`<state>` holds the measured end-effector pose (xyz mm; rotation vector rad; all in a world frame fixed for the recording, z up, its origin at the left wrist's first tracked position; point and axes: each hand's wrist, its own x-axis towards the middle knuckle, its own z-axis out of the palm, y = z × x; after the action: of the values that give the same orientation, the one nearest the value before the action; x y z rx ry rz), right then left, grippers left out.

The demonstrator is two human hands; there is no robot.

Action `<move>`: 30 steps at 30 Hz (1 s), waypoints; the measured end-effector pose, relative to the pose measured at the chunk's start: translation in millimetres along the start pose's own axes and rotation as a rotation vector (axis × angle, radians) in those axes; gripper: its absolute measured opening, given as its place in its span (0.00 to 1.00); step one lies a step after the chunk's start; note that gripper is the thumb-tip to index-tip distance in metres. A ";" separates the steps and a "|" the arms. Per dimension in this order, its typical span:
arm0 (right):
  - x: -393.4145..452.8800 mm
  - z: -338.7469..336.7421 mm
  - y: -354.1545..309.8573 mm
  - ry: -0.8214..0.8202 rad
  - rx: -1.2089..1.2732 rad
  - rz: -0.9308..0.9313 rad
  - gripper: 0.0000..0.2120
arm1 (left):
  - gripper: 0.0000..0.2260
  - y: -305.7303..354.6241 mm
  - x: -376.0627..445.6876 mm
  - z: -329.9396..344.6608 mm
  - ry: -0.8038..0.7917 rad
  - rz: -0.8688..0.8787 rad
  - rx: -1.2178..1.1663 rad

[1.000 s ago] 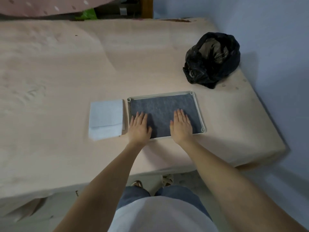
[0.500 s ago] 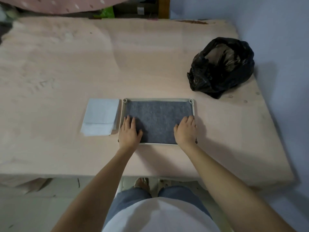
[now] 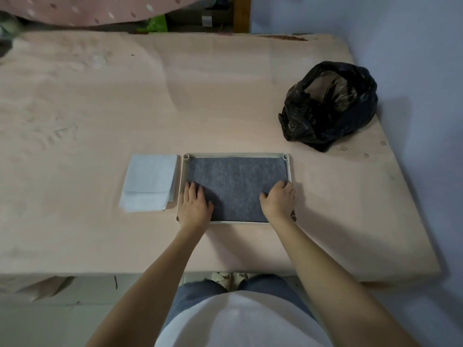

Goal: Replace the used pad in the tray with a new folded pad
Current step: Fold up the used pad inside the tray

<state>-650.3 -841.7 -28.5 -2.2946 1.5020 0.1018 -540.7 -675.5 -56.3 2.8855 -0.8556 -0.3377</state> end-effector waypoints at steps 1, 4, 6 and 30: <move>0.5 -0.9 -1.1 0.005 0.005 0.009 0.26 | 0.25 6.2 1.7 -1.2 0.007 0.044 0.041; 1.5 -2.9 -5.1 0.031 0.040 0.049 0.24 | 0.24 39.2 9.1 -5.8 -0.019 0.274 0.041; 2.6 -4.9 -5.7 0.058 0.082 0.085 0.23 | 0.21 67.6 16.2 -9.0 -0.053 0.374 0.015; -0.5 -25.4 26.2 -0.269 0.314 -0.160 0.23 | 0.27 168.2 68.5 -27.1 -0.368 0.123 -0.458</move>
<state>-677.8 -859.6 -12.5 -2.0458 1.1097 0.1161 -566.3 -852.3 -13.7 2.3698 -0.8612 -0.9360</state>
